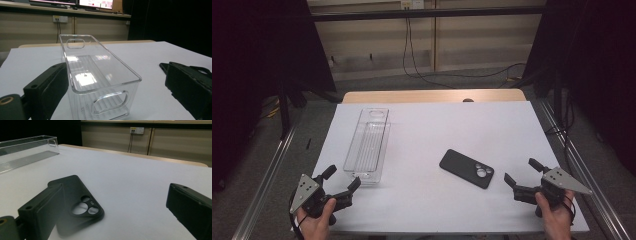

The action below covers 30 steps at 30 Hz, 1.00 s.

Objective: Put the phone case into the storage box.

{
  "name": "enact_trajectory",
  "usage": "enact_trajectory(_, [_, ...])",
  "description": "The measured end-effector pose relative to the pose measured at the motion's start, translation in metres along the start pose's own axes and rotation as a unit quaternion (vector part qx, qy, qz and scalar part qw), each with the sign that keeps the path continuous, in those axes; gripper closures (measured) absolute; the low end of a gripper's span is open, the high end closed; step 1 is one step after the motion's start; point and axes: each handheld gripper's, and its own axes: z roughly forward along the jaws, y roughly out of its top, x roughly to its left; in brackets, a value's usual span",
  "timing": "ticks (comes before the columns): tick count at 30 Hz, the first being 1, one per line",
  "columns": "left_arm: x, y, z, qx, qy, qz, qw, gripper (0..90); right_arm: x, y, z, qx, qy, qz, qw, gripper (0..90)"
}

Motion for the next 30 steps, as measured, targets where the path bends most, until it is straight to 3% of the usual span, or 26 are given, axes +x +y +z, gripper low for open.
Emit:
enact_trajectory(14, [0.0, 0.0, 0.0, -0.004, 0.002, -0.001, 1.0, 4.5, 0.001, 0.0, 0.003, 0.01, 0.02, -0.006, 0.9997, 1.7])
enact_trajectory(26, [0.0, -0.001, -0.002, 0.0, -0.004, 0.003, 1.0, 4.5, 0.007, 0.002, 0.005, 0.016, 0.016, 0.019, 0.9996, 3.1])
enact_trajectory(28, [0.001, -0.001, -0.002, 0.0, -0.005, 0.003, 1.0, 4.5, 0.009, 0.003, 0.007, 0.016, 0.015, 0.017, 0.9996, 3.8])
enact_trajectory(30, [0.001, -0.002, -0.002, 0.0, -0.005, 0.002, 1.0, 4.5, 0.012, 0.004, 0.011, 0.02, 0.021, -0.001, 0.9996, 3.3])
